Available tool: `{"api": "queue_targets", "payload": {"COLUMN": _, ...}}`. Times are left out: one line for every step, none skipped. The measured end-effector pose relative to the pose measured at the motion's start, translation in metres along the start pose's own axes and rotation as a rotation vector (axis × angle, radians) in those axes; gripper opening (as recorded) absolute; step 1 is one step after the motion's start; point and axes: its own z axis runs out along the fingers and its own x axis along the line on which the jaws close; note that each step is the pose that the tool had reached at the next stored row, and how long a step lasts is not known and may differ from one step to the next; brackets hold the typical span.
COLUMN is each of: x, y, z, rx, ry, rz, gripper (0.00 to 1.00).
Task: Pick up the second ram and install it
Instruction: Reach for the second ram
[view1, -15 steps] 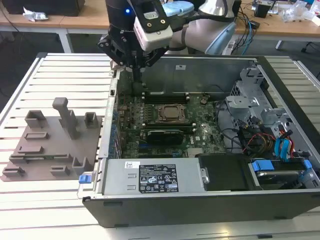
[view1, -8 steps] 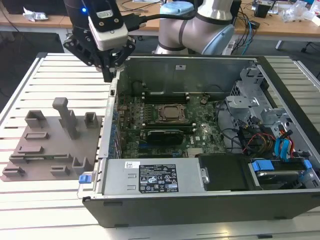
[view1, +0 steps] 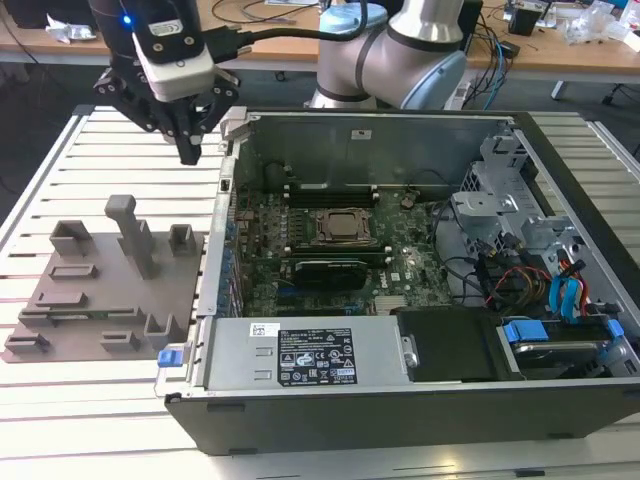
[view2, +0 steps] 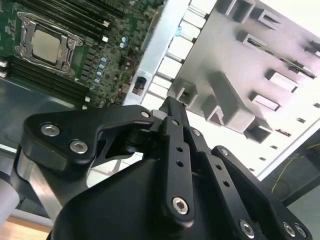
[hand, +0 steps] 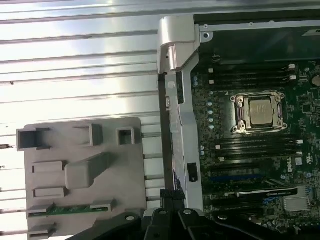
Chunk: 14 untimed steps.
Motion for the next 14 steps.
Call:
{"api": "queue_targets", "payload": {"x": 0.0019, "y": -0.0002, "z": 0.0, "rx": 0.0, "ry": 0.0, "rz": 0.0, "gripper": 0.1}}
{"api": "queue_targets", "payload": {"x": 0.0042, "y": -0.0003, "z": 0.0, "rx": -0.0001, "ry": -0.0001, "rz": 0.0, "gripper": 0.1}}
{"api": "queue_targets", "payload": {"x": 0.009, "y": -0.0007, "z": -0.0001, "rx": -0.0001, "ry": -0.0001, "rz": 0.0, "gripper": 0.1}}
{"api": "queue_targets", "payload": {"x": 0.0139, "y": -0.001, "z": -0.0001, "rx": -0.0001, "ry": -0.0001, "rz": 0.0, "gripper": 0.1}}
{"api": "queue_targets", "payload": {"x": 0.0199, "y": -0.0015, "z": -0.0003, "rx": -0.0001, "ry": -0.0001, "rz": 0.0, "gripper": 0.1}}
{"api": "queue_targets", "payload": {"x": 0.026, "y": -0.002, "z": -0.0004, "rx": 0.0, "ry": -0.0001, "rz": 0.0, "gripper": 0.1}}
{"api": "queue_targets", "payload": {"x": 0.0331, "y": -0.0025, "z": -0.0005, "rx": -0.0001, "ry": -0.0001, "rz": 0.0, "gripper": 0.1}}
{"api": "queue_targets", "payload": {"x": 0.0399, "y": -0.003, "z": -0.0006, "rx": -0.0001, "ry": -0.0001, "rz": 0.0, "gripper": 0.1}}
{"api": "queue_targets", "payload": {"x": 0.0432, "y": -0.0032, "z": -0.0007, "rx": -0.0001, "ry": -0.0001, "rz": 0.0, "gripper": 0.1}}
{"api": "queue_targets", "payload": {"x": 0.0467, "y": -0.0035, "z": -0.0007, "rx": -0.0002, "ry": -0.0001, "rz": 0.0, "gripper": 0.1}}
{"api": "queue_targets", "payload": {"x": 0.0495, "y": -0.0037, "z": -0.0007, "rx": -0.0001, "ry": -0.0001, "rz": 0.0, "gripper": 0.1}}
{"api": "queue_targets", "payload": {"x": 0.0529, "y": -0.004, "z": -0.0008, "rx": -0.0001, "ry": -0.0001, "rz": 0.0, "gripper": 0.1}}
{"api": "queue_targets", "payload": {"x": 0.0575, "y": -0.0043, "z": -0.0008, "rx": -0.0001, "ry": -0.0002, "rz": 0.0, "gripper": 0.1}}
{"api": "queue_targets", "payload": {"x": 0.0632, "y": -0.0047, "z": -0.0008, "rx": -0.0001, "ry": -0.0002, "rz": 0.0, "gripper": 0.1}}
